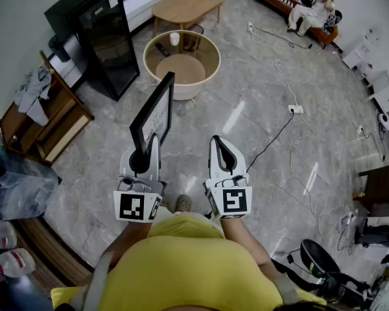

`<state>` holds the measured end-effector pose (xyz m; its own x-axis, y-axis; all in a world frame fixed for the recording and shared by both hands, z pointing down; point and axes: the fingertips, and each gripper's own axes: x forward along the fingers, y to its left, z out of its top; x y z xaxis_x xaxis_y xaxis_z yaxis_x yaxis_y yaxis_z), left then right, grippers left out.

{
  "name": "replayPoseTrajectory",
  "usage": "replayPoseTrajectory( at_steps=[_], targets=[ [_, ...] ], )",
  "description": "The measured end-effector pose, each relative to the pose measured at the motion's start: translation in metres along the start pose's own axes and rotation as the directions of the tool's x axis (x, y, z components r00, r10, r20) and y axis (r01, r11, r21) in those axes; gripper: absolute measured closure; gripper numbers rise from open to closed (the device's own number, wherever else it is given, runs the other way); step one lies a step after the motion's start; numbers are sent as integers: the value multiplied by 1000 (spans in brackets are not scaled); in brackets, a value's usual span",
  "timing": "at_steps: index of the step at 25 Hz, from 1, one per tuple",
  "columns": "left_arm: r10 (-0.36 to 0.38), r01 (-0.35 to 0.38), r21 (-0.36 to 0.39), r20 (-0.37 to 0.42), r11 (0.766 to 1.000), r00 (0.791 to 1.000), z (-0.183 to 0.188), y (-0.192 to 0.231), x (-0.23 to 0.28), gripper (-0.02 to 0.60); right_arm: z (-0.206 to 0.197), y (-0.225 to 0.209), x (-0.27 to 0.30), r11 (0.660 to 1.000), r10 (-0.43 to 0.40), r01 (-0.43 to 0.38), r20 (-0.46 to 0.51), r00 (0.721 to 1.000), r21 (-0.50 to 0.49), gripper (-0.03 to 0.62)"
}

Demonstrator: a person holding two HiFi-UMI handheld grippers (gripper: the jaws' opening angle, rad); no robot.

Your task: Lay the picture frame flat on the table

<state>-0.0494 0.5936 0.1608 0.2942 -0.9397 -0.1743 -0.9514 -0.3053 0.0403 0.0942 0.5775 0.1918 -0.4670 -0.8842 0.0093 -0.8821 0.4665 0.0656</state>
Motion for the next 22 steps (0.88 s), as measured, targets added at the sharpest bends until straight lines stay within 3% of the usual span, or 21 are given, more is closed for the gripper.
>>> replayPoseTrajectory(
  at_steps=[13, 22],
  targets=[
    [3, -3, -20, -21, 1000, 1000, -20, -16, 20, 572, -19, -34, 7, 1000, 19, -19, 8, 1000, 22, 592],
    [-24, 23, -42, -30, 999, 999, -51, 32, 94, 572, -42, -53, 94, 1000, 1, -1, -22, 1000, 7, 592]
  ],
)
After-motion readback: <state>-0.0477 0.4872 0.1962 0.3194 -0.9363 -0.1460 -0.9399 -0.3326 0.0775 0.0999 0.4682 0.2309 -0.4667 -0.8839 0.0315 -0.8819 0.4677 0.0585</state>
